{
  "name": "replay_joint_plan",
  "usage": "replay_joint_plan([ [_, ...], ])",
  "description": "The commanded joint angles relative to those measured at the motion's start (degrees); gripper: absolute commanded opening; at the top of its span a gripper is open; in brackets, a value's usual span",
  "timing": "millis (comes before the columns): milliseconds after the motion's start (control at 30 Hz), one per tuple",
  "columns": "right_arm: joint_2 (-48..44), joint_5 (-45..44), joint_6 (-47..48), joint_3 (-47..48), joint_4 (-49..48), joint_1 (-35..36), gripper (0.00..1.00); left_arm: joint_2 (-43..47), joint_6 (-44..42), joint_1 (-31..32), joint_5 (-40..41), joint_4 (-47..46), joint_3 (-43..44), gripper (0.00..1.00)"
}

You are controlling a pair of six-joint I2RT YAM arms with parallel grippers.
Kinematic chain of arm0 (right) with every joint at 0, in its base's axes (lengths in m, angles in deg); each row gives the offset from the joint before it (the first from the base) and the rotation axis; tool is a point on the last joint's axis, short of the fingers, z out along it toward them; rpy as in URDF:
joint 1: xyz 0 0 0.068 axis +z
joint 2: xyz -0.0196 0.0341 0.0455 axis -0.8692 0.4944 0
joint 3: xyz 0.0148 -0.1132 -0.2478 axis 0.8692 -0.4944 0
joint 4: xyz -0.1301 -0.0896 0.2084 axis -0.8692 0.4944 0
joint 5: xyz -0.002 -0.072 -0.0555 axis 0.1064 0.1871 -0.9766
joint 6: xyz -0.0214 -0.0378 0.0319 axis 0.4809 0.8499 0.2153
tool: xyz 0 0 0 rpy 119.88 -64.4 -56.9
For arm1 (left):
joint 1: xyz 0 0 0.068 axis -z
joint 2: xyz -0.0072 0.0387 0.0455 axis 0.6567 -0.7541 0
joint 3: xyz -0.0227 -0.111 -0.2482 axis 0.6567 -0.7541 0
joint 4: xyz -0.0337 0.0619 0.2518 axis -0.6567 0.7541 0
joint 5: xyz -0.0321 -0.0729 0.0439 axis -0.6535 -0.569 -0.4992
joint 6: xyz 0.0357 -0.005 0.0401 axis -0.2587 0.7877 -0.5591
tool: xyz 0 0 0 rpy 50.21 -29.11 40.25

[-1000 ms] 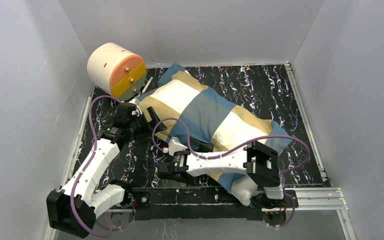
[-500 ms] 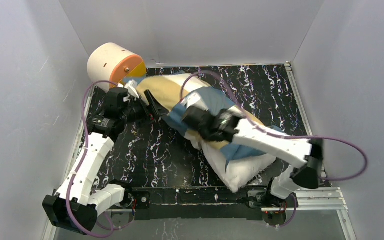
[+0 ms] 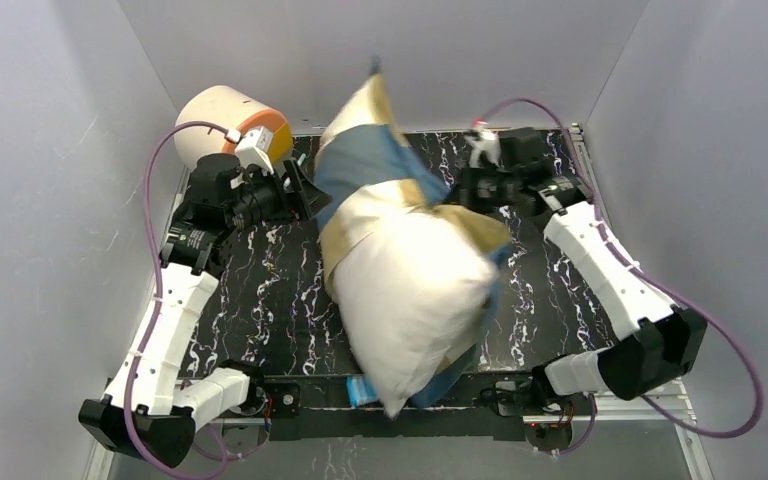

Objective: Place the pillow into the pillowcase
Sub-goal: Stuff the pillow into the pillowcase.

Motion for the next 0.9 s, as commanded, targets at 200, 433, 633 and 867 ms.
replay_joint_plan([
  [200,8.1,6.4,-2.5,-11.7,-8.8,-26.8,0.37,-8.0,-9.1,16.2,5.6,-8.6,-4.6,0.79],
  [433,12.9,-5.7,-3.6,8.5,8.7,-27.2,0.91,-18.3,-15.0,26.3,14.3,-12.2,-0.1,0.85],
  [633,5.8,-3.2,-3.9,6.7,13.2,-27.1,0.90,-26.9,-17.4,27.9,19.6,-15.5,3.3,0.84],
  [867,-4.8,-6.2,-3.8,-8.8,12.0,-19.7,0.90,-27.6,-18.0,28.2,23.2,-25.7,-2.3,0.88],
])
